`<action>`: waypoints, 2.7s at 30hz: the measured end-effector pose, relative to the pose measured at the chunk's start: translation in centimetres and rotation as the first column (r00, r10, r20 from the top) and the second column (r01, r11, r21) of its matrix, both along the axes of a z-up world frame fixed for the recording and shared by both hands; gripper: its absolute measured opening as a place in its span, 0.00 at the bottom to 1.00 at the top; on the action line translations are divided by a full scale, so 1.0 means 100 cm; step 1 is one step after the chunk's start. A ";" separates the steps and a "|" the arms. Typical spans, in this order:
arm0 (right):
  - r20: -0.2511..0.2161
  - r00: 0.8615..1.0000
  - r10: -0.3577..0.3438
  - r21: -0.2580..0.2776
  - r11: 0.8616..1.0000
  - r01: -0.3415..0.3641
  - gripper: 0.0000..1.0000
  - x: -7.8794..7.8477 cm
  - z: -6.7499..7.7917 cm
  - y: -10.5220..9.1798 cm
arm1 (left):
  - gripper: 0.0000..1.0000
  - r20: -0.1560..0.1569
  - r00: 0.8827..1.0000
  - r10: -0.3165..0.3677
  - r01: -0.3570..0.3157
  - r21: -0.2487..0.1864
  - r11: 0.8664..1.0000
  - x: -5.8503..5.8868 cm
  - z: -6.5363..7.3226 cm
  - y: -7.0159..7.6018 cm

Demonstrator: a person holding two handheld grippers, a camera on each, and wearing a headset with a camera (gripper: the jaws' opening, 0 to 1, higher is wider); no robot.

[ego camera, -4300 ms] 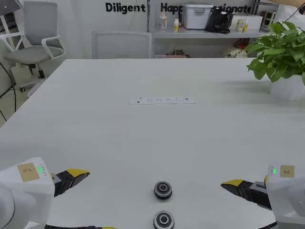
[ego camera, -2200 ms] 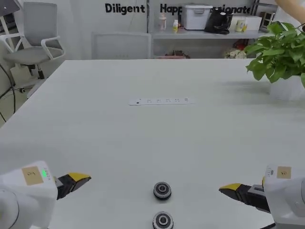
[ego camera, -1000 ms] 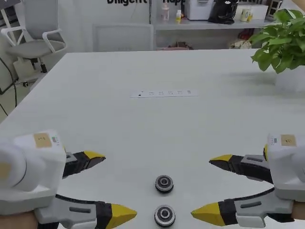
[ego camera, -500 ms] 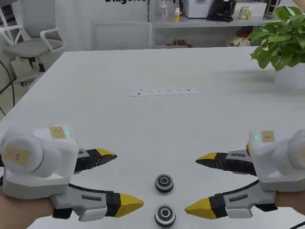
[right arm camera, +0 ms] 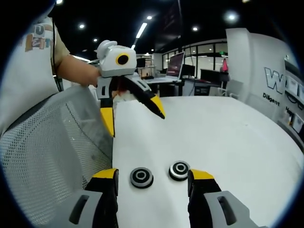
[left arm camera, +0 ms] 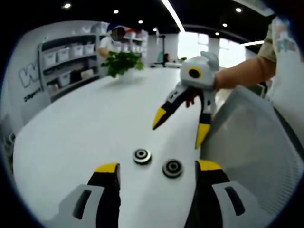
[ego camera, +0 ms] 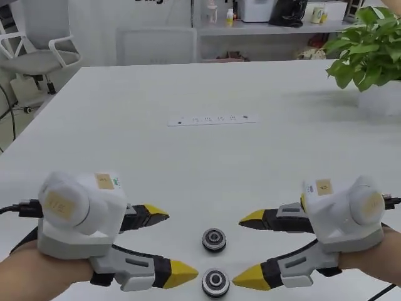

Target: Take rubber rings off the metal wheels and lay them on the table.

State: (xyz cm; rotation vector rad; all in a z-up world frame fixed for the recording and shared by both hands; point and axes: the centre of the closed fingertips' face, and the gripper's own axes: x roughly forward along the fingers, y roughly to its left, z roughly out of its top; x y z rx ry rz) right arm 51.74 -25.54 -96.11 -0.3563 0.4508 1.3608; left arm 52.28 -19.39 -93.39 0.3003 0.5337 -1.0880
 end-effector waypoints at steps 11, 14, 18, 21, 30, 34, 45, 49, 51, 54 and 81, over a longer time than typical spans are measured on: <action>-0.017 0.999 0.042 -0.030 0.999 -0.042 0.50 -0.003 -0.019 0.003 | 0.57 -0.029 0.998 -0.061 0.061 0.021 0.998 -0.003 -0.018 -0.016; -0.025 0.999 0.047 -0.038 0.998 -0.048 0.48 -0.004 -0.024 0.004 | 0.55 -0.037 0.996 -0.079 0.080 0.027 0.996 -0.005 -0.024 -0.020; -0.033 0.998 0.057 -0.049 0.997 -0.058 0.46 -0.007 -0.031 0.005 | 0.52 -0.049 0.993 -0.108 0.111 0.054 0.992 -0.009 -0.033 -0.023; -0.039 0.997 0.061 -0.054 0.997 -0.063 0.44 -0.008 -0.036 0.006 | 0.48 -0.057 0.990 -0.132 0.135 0.068 0.988 -0.011 -0.039 -0.025; -0.049 0.996 0.079 -0.063 0.995 -0.082 0.42 -0.012 -0.042 0.009 | 0.33 -0.088 0.977 -0.193 0.200 0.090 0.976 -0.021 -0.051 -0.038; -0.051 0.996 0.076 -0.063 0.995 -0.079 0.41 -0.012 -0.043 0.008 | 0.31 -0.087 0.974 -0.208 0.216 0.100 0.971 -0.022 -0.056 -0.043; -0.054 0.995 0.080 -0.065 0.994 -0.083 0.41 -0.015 -0.046 0.009 | 0.21 -0.090 0.970 -0.228 0.239 0.143 0.961 -0.022 -0.071 -0.047; -0.053 0.996 0.075 -0.065 0.995 -0.079 0.40 -0.014 -0.046 0.009 | 0.17 -0.078 0.970 -0.231 0.240 0.146 0.960 -0.021 -0.071 -0.049; -0.053 0.996 0.072 -0.065 0.995 -0.075 0.40 -0.014 -0.047 0.008 | 0.15 -0.057 0.971 -0.231 0.237 0.156 0.959 -0.020 -0.071 -0.048; -0.055 0.996 0.069 -0.063 0.995 -0.073 0.39 -0.014 -0.047 0.009 | 0.14 -0.036 0.972 -0.233 0.236 0.162 0.958 -0.019 -0.071 -0.049; -0.069 0.993 0.092 -0.094 0.991 -0.098 0.27 -0.018 -0.060 0.021 | 0.13 0.006 0.976 -0.219 0.216 0.139 0.967 -0.018 -0.071 -0.049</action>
